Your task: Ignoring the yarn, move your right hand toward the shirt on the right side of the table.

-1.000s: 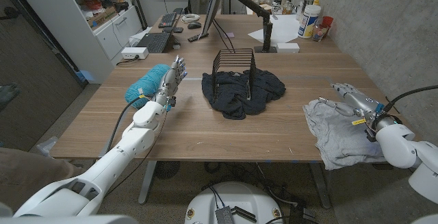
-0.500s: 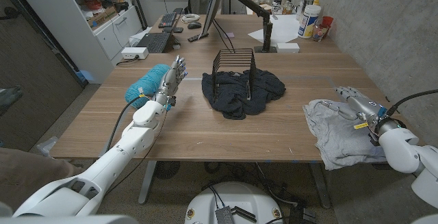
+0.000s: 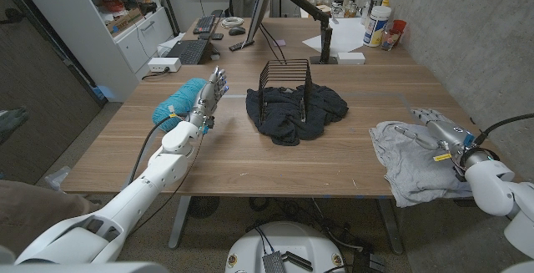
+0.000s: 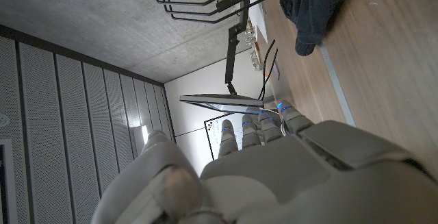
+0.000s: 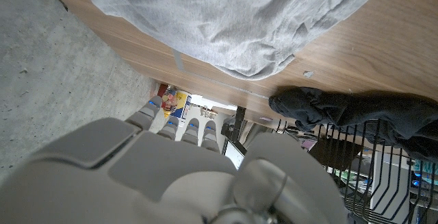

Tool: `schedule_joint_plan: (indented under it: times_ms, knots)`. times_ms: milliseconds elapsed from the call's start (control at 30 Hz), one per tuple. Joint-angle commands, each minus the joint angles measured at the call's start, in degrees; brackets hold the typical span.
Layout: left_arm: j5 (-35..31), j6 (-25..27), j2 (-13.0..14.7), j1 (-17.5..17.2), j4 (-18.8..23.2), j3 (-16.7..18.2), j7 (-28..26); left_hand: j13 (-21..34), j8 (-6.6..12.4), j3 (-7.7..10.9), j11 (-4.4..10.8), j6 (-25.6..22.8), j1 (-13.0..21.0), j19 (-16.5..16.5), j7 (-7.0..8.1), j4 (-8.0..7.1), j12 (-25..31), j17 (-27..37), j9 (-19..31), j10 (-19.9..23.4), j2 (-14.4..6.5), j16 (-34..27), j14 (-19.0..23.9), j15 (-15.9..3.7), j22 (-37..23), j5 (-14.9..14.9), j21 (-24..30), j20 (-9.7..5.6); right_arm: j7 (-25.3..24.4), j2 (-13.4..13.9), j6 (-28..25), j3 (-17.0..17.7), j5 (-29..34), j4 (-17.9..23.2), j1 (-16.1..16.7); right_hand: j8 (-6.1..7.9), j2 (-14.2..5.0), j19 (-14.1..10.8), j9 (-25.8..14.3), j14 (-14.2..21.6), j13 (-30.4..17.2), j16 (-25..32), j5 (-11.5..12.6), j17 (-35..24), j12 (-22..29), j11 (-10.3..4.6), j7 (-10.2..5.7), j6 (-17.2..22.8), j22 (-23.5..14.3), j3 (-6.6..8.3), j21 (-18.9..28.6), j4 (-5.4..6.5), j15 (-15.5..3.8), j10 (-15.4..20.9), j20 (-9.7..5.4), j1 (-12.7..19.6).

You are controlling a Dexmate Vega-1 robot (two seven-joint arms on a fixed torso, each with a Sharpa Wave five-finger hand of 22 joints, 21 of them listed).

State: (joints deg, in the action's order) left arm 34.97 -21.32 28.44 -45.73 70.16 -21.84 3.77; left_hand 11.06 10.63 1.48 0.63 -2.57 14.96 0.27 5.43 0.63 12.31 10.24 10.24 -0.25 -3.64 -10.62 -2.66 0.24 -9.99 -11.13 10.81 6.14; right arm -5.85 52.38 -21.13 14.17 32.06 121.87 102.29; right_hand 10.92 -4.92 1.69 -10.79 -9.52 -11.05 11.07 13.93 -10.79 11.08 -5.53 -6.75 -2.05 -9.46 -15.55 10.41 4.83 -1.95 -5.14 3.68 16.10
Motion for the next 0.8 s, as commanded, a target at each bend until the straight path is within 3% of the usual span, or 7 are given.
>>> schedule_joint_plan:
  times_ms: [33, 800]
  knots:
    - [0.1, -0.1, -0.1, 0.2, -0.5, 0.1, 0.2, 0.3, 0.17, -0.08, 0.06, -0.4, 0.3, -0.2, -0.03, 0.23, 0.1, 0.2, 0.1, 0.1, -0.4, -0.1, -0.5, -0.07, -0.1, -0.3, 0.3, 0.14, 0.3, -1.0, -0.9, 0.6, 1.8, 0.5, 1.1, 0.14, 0.0, 0.4, -0.1, -3.0, -0.1, 0.3, -0.3, -0.3, -0.2, -0.01, -0.33, -0.4, -0.3, -0.1, 0.3, -0.17, -2.32, -0.7, 0.25, 0.4]
    - [0.1, -0.6, -0.2, -0.1, -0.2, 0.2, -0.1, 0.3, 0.27, -0.11, 0.14, -0.7, 0.3, 0.0, -0.04, 0.3, 0.3, 0.2, 0.1, 0.6, -0.5, -0.2, -0.3, -0.22, -0.1, -0.3, 0.3, -0.04, -4.1, -3.3, -0.1, -1.5, 1.7, -0.9, 0.7, 0.18, -0.02, 0.3, -0.2, -3.1, -0.2, 0.3, -0.3, -0.3, -0.2, -0.2, -0.49, -0.4, -0.3, -0.15, 0.3, -0.1, -2.36, -1.2, 0.35, 0.3]
